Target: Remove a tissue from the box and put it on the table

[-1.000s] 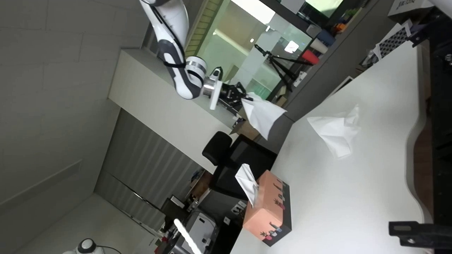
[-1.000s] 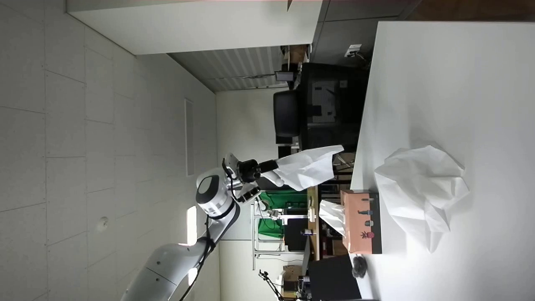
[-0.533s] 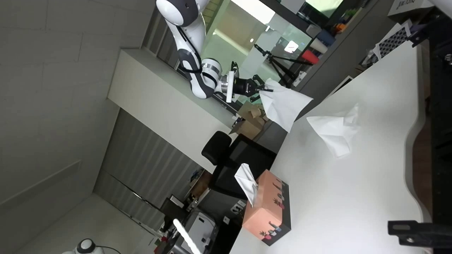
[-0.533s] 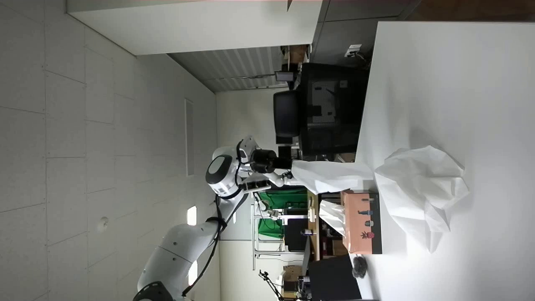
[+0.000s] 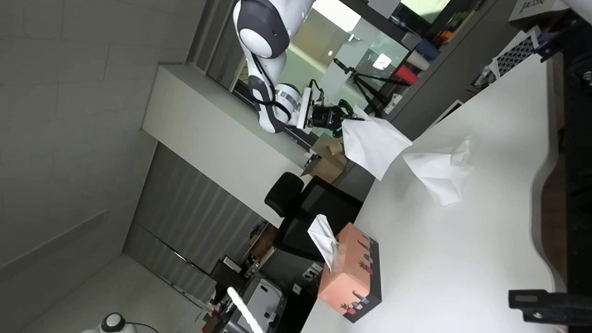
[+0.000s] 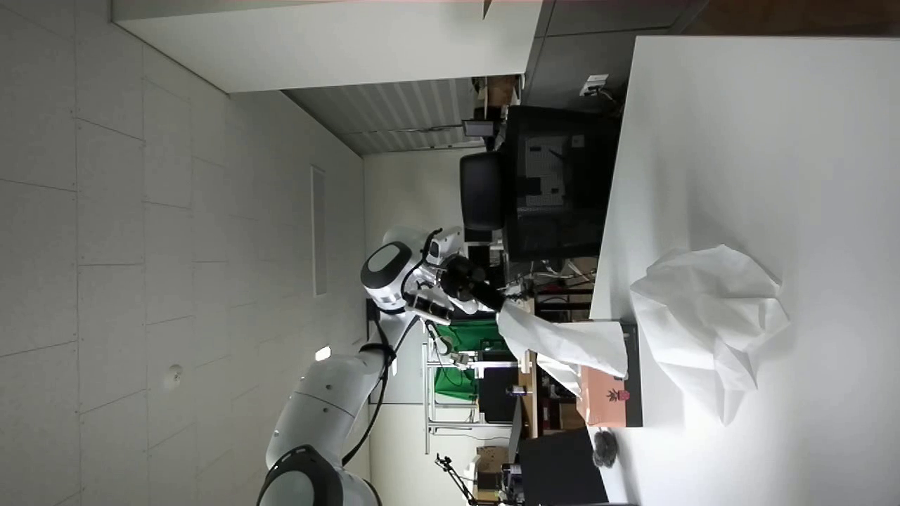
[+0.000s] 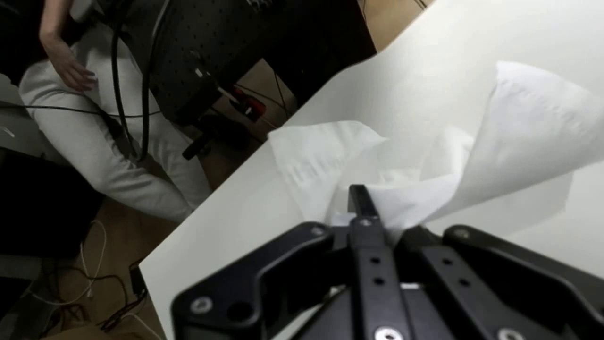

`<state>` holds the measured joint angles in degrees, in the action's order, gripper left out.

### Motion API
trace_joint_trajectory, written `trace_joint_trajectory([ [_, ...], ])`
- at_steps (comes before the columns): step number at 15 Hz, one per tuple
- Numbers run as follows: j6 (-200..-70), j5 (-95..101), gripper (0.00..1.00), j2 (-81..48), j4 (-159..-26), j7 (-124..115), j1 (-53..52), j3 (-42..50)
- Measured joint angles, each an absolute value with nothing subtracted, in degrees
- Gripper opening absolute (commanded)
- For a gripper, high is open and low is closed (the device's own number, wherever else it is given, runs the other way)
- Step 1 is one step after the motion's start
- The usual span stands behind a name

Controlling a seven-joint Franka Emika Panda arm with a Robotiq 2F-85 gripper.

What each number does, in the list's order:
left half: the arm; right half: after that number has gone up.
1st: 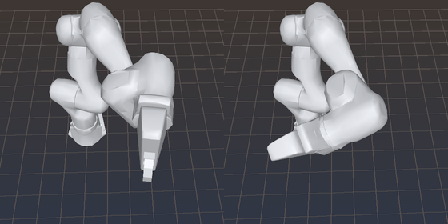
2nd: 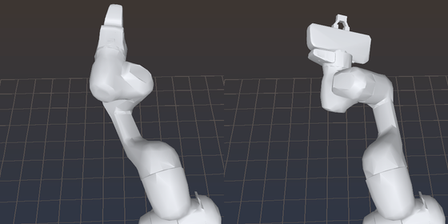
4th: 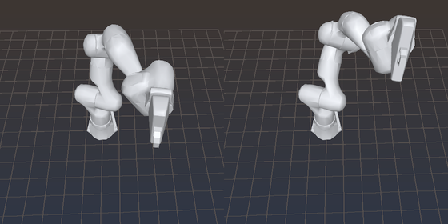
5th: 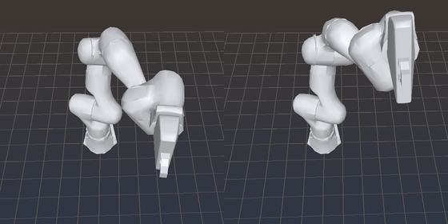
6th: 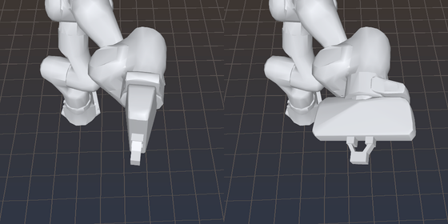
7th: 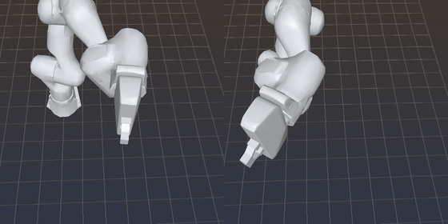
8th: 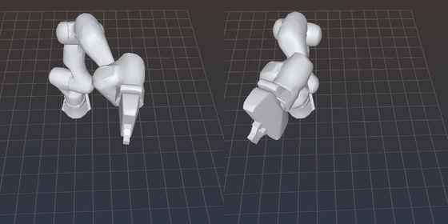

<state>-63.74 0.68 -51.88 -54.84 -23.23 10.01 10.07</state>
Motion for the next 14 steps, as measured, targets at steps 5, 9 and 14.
trace_joint_trajectory([
  [5,-47.22,-0.69,0.0,-61.2,-44.69,-17.1,13.03,9.48],
  [9,-42.03,-2.9,0.0,-67.91,-38.67,-14.56,16.19,8.94],
  [14,-51.83,-3.48,0.0,-73.49,-32.13,-13.36,17.46,8.48],
])
